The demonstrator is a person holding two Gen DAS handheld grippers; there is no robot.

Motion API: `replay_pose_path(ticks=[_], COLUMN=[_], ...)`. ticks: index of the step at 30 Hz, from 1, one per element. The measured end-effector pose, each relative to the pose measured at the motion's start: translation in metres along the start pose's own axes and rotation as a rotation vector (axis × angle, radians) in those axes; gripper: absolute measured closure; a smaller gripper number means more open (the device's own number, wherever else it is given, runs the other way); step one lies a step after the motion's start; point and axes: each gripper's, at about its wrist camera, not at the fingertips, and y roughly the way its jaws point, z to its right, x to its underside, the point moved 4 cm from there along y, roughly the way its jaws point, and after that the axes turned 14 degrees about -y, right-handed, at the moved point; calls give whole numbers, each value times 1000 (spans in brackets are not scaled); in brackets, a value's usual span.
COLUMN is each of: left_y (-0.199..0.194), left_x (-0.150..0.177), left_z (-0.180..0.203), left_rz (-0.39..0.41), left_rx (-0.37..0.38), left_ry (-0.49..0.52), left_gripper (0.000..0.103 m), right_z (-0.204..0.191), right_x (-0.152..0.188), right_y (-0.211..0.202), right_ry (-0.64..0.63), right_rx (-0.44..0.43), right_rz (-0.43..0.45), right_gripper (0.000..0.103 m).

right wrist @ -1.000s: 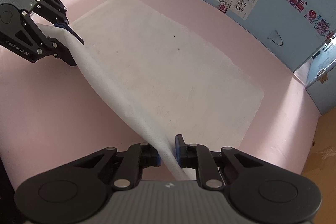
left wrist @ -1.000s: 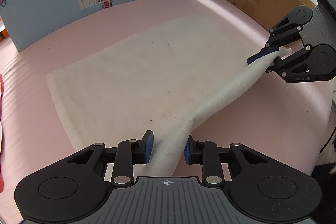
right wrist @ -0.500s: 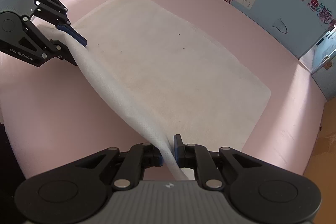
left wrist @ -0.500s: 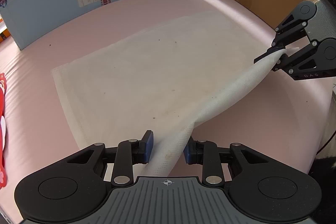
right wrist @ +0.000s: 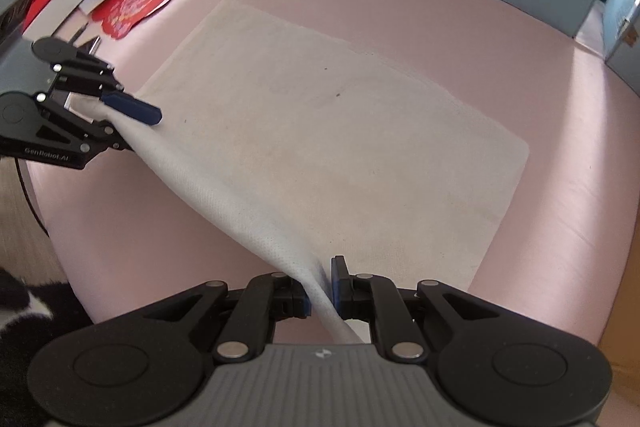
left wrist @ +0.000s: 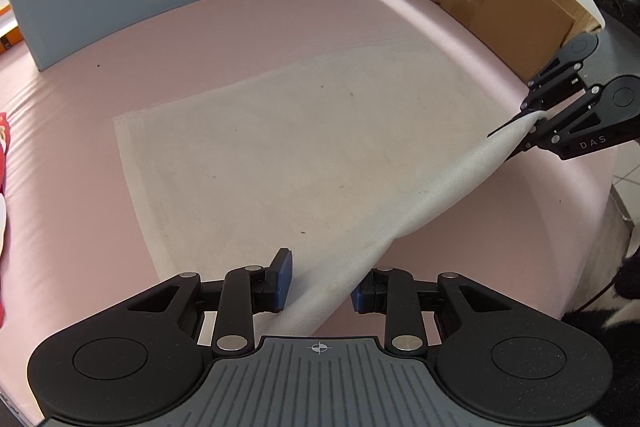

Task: Fold shopping bag
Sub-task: 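Fold the held bag end over onto the bag with both grippers, then open both grippers and release the folded bag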

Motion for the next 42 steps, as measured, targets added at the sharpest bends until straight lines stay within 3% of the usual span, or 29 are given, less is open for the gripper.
replay_pose_path(ticks=[4, 9, 14, 19, 23, 28, 34, 42], left_y=[2, 8, 9, 10, 8, -1, -8, -13], left_x=[-5, -2, -2, -1, 0, -2, 1, 7], left_z=[-24, -50, -60, -61, -59, -60, -65, -73], left_rz=[2, -5, 0, 5, 24, 118, 168, 203], left_rx=[48, 110, 143, 142, 139, 177, 117, 34], left_ry=[-132, -293, -357, -364, -377, -438, -475, -508], left_gripper=[75, 75, 75, 75, 73, 55, 55, 55], right_z=[25, 47, 66, 87, 95, 91, 80, 75], right_x=[4, 16, 25, 37, 38, 35, 25, 26], right_y=[7, 11, 7, 8, 15, 19, 21, 11], right_ry=[140, 246, 303, 449, 489, 476, 419, 449], right_rx=[-82, -142, -140, -176, -125, -82, -7, 50], right_rz=[2, 28, 53, 120, 105, 87, 53, 92], right_gripper=[91, 77, 70, 65, 65, 69, 69, 56])
